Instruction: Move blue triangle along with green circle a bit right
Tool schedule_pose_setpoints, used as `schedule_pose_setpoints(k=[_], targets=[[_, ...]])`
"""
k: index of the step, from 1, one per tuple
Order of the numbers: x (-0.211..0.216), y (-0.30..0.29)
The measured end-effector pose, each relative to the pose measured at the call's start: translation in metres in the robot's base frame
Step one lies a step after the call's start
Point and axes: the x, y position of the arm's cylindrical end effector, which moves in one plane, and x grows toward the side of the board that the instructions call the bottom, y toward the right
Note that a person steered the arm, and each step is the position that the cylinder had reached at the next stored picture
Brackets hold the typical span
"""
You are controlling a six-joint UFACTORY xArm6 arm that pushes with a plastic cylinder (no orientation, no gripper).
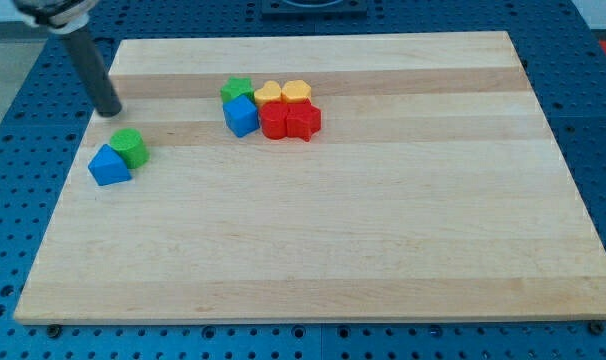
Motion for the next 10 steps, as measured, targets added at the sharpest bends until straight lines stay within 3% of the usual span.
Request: schedule_pose_setpoints(k=[3,5,6,9,10], targets=[[0.081,-0.017],[0.109,0.004],[0.106,0.027],[0.038,0.036],[0.065,0.036]])
